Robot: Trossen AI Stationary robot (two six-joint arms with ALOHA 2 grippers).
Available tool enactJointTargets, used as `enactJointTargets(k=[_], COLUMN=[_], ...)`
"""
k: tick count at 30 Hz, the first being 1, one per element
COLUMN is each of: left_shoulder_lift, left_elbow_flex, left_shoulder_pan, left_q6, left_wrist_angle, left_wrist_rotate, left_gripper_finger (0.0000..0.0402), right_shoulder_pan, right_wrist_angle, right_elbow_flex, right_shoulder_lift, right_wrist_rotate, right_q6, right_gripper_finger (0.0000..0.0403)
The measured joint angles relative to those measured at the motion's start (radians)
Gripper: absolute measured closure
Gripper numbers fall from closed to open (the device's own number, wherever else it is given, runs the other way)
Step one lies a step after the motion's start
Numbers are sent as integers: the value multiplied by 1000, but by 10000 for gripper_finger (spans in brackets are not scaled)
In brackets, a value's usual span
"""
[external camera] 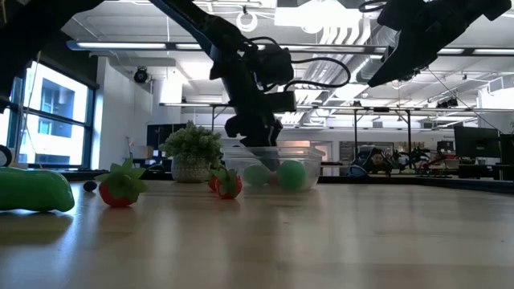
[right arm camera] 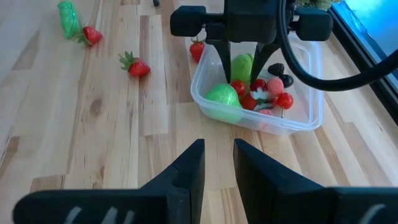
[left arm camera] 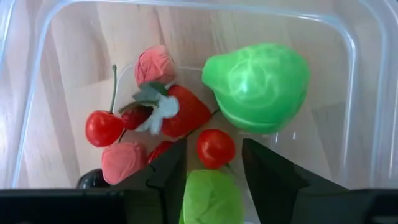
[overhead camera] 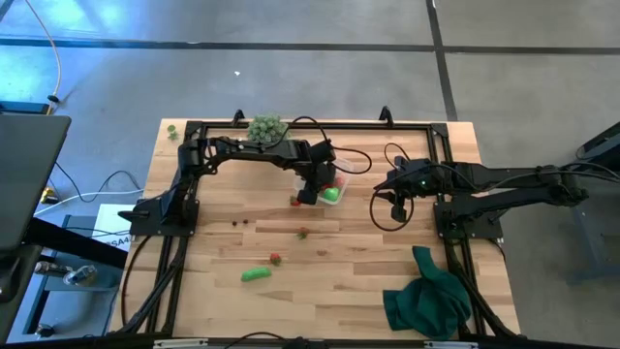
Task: Pick and placing Produce into tupperware
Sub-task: Put the red cherry into the transparent container, then put the strawberry into the transparent container
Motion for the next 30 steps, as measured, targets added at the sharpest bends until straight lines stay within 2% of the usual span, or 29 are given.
enactJointTargets(k=[5, 10, 22, 26, 30], left_shoulder_lift=[0, 0, -12, -55, -123], left_elbow_flex=[1, 70, 415, 426, 383], left_shoulder_pan=[0, 0, -12, -27, -46], left_q6=[-1, -4, 1, 4, 1], left_wrist_angle=[-3, -100, -595, -692, -739], left_wrist_rotate=[-1, 6, 3, -4, -21], left_gripper_finger=[237, 221, 233, 240, 245], right_shoulder_pan=[0, 0, 0, 0, 0], right_wrist_angle=[0, 0, 0, 0, 0], right_elbow_flex=[0, 0, 0, 0, 0], right_shoulder_lift=[0, 0, 0, 0, 0], right_wrist_rotate=[0, 0, 0, 0, 0], right_q6=[0, 0, 0, 0, 0], right_gripper_finger=[327, 327, 327, 327, 327])
